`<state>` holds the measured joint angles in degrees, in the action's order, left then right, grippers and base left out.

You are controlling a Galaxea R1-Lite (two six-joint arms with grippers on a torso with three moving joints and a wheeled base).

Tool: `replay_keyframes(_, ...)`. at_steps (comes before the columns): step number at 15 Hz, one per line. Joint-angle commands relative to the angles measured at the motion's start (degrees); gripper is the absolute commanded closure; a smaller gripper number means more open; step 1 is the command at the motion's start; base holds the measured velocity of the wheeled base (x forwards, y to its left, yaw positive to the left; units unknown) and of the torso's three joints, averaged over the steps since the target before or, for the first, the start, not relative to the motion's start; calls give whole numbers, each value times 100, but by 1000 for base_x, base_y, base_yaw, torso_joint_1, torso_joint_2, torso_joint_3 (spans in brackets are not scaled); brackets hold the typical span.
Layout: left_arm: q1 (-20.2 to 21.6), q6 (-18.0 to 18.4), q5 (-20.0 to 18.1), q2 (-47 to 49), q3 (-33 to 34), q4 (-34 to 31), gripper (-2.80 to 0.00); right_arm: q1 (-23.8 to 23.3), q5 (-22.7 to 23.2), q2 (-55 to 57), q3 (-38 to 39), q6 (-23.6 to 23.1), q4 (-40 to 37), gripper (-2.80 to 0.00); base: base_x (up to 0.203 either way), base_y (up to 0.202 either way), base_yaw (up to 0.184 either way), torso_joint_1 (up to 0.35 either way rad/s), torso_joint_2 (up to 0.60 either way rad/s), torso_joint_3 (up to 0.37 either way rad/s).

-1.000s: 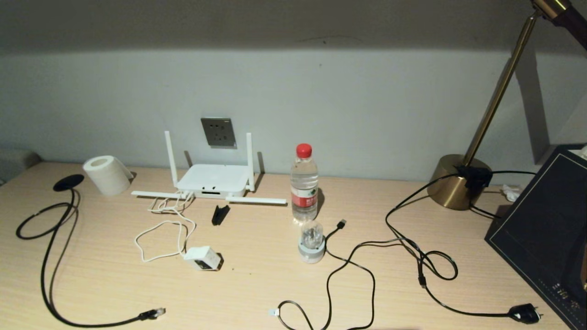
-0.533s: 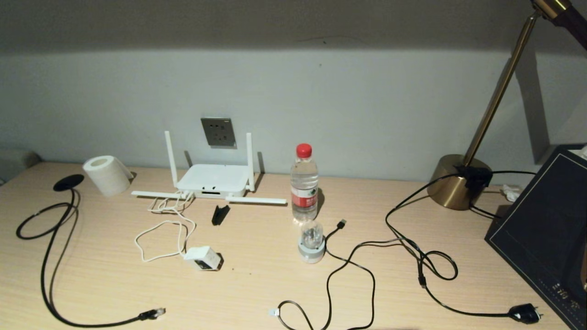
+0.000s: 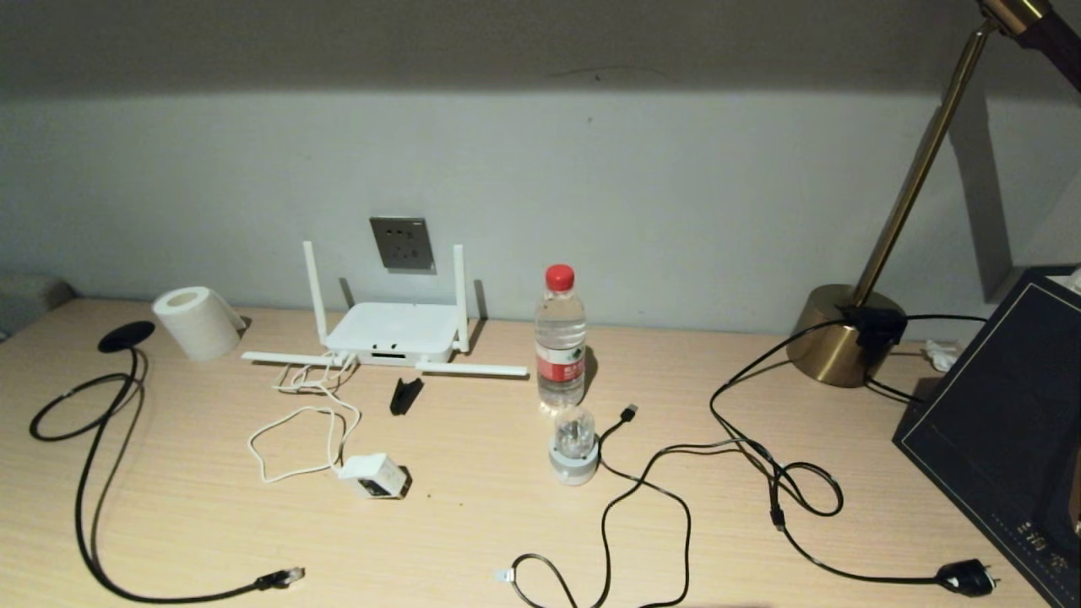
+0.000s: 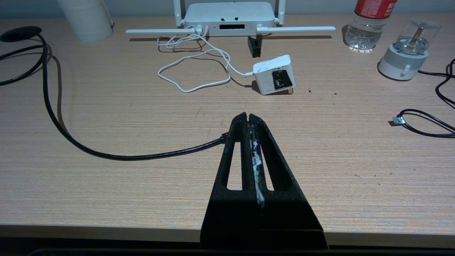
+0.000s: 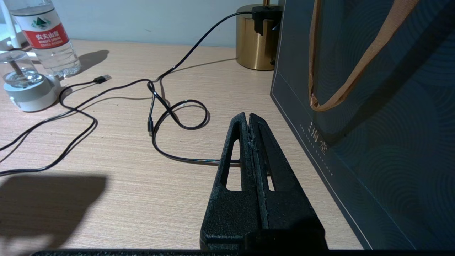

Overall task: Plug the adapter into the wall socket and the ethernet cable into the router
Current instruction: Pick up plug

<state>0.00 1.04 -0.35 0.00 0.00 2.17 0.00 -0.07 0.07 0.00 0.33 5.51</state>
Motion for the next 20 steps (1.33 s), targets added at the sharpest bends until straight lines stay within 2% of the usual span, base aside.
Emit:
replay_keyframes(1, 9, 2, 0, 9, 79, 3, 0, 0, -1, 10, 185, 2, 3, 0, 0, 0, 0, 0, 0, 0)
replay_keyframes(17, 9, -76, 35, 0, 67, 39, 0, 0, -1, 10, 185, 2, 3, 0, 0, 0, 0, 0, 0, 0)
replay_keyframes(19, 5, -27, -1, 49, -214, 91, 0, 0, -1, 10, 185, 2, 3, 0, 0, 0, 0, 0, 0, 0)
replay_keyframes(20, 3, -6, -59, 235, -575, -6, 0, 0, -1, 10, 185, 2, 3, 0, 0, 0, 0, 0, 0, 0)
